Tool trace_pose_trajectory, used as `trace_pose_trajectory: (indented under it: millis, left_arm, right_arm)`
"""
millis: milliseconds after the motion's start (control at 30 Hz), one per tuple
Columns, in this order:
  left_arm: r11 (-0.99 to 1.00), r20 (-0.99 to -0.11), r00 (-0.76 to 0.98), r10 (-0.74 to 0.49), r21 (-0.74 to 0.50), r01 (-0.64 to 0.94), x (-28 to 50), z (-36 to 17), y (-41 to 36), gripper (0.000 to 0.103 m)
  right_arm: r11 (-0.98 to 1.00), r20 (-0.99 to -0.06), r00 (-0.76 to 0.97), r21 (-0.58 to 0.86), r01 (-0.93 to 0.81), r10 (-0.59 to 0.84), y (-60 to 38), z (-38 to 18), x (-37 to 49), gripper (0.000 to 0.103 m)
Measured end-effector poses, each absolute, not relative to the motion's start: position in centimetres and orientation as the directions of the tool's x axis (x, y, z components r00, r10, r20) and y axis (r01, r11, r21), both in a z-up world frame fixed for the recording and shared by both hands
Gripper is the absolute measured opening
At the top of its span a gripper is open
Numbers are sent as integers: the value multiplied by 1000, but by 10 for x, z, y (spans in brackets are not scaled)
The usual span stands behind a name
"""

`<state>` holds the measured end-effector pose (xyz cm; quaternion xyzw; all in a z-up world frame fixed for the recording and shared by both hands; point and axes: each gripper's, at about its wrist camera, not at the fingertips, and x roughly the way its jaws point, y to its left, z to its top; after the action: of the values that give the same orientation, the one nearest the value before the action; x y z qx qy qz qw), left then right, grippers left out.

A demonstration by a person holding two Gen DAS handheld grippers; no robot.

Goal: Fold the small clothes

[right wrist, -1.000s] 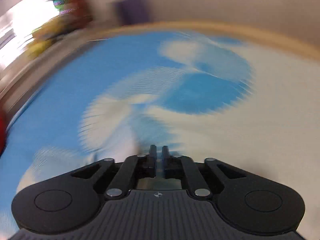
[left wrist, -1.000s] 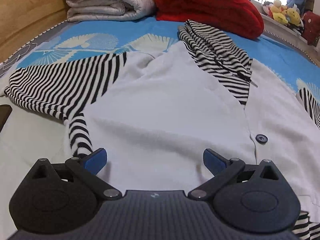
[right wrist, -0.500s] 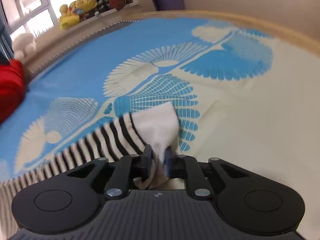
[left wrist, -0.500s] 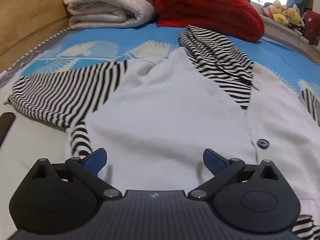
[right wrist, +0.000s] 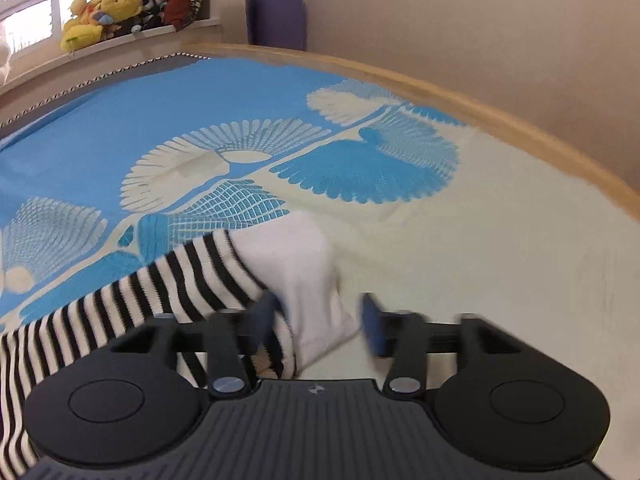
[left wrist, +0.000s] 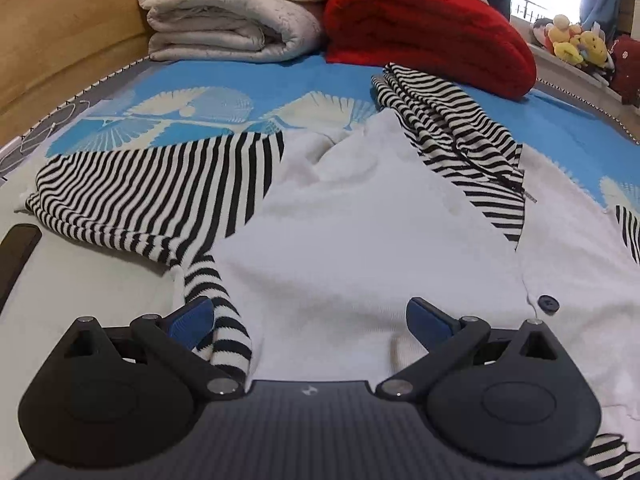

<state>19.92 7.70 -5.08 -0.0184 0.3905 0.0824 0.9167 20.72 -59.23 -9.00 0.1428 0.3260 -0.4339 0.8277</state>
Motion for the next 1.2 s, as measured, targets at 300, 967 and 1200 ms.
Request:
trace_pose_trajectory:
  millis: [300, 967, 1200]
  left_arm:
    - [992, -681, 721, 129, 95, -88, 160, -30, 78, 103]
    - [997, -846, 528, 77, 69, -34, 7, -85, 108, 103]
    - [996, -837, 541, 86, 69, -51, -32, -74, 109, 103]
  right_arm:
    - [869, -665, 703, 162, 467, -253, -439, -17, 111, 64]
    - [971, -853, 506, -3, 240, -128, -266, -91, -8, 79]
    - [978, -835, 539, 4, 207, -110, -276, -89, -43, 84]
